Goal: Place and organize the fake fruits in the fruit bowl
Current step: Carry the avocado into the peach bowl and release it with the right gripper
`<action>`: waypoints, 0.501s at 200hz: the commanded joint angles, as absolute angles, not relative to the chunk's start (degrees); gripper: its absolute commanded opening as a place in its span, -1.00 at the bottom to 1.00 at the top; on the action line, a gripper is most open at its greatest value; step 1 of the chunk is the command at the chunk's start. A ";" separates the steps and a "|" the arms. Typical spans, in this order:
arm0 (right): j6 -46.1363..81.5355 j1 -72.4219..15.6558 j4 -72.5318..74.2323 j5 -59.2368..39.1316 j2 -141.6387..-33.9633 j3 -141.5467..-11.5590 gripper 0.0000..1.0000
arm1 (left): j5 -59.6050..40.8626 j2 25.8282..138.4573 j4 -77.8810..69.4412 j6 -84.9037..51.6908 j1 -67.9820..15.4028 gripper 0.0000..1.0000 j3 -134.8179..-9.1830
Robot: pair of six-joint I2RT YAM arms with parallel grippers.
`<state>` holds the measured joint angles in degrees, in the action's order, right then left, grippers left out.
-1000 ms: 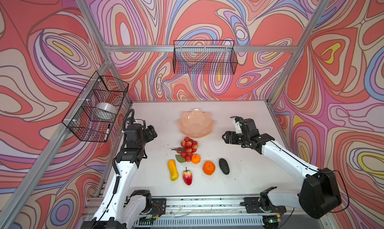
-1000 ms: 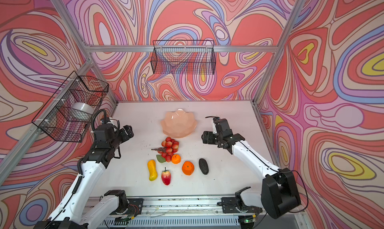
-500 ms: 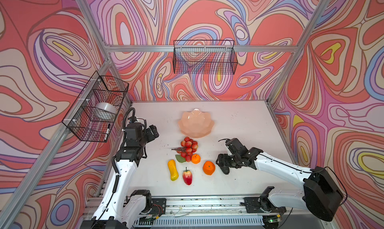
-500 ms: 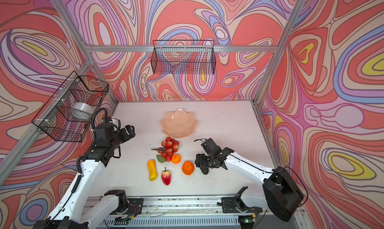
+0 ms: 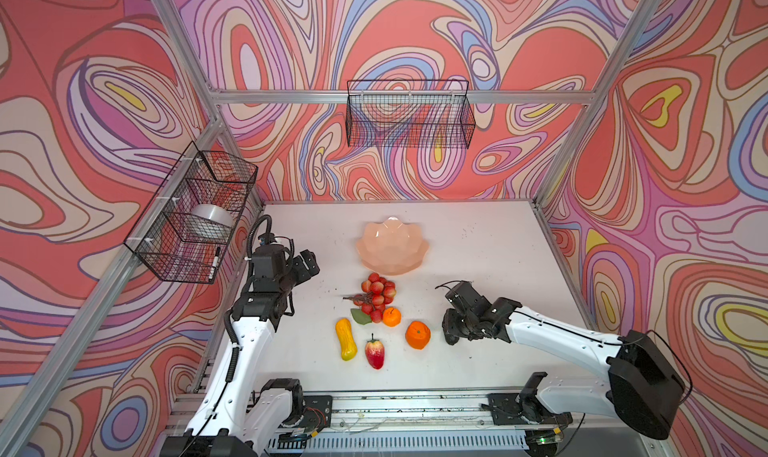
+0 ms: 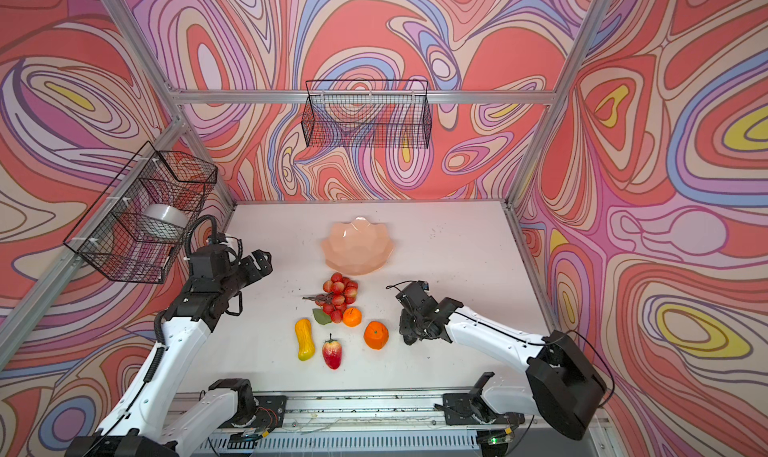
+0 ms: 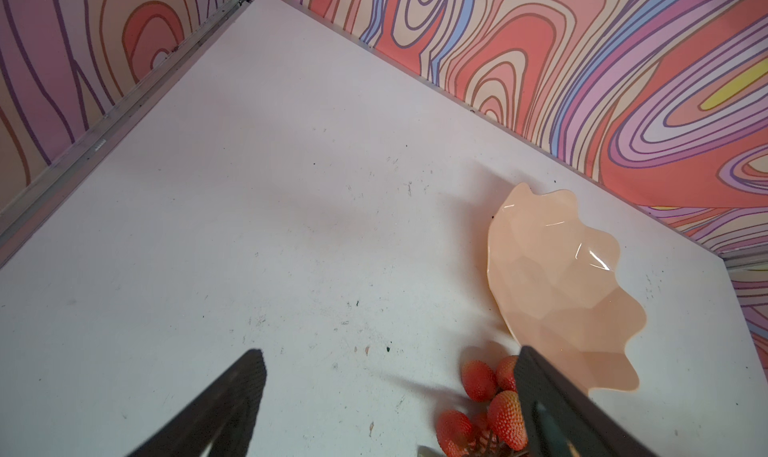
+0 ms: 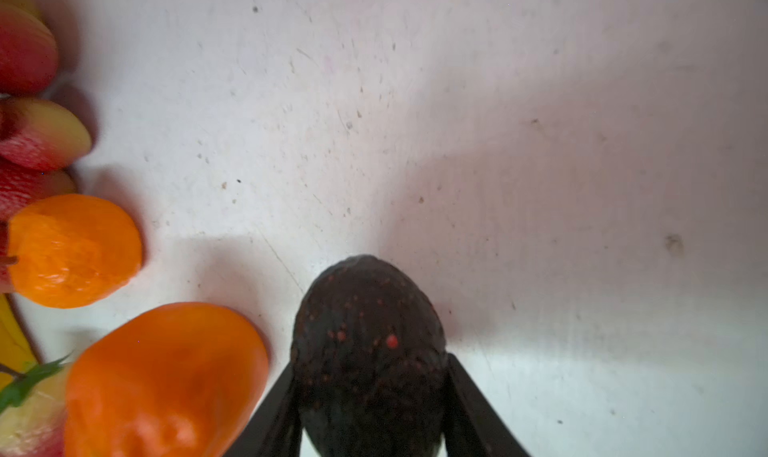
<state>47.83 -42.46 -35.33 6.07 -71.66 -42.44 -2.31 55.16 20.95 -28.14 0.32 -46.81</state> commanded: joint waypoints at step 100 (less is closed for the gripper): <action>24.31 -37.01 -23.62 0.52 -119.91 -100.30 -0.11 | -2.79 42.71 35.50 -31.00 0.26 0.88 -45.35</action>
<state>28.99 -39.70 -24.16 6.48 -111.48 -93.08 -3.42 45.04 29.30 -28.88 0.32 -46.00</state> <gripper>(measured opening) 0.486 0.940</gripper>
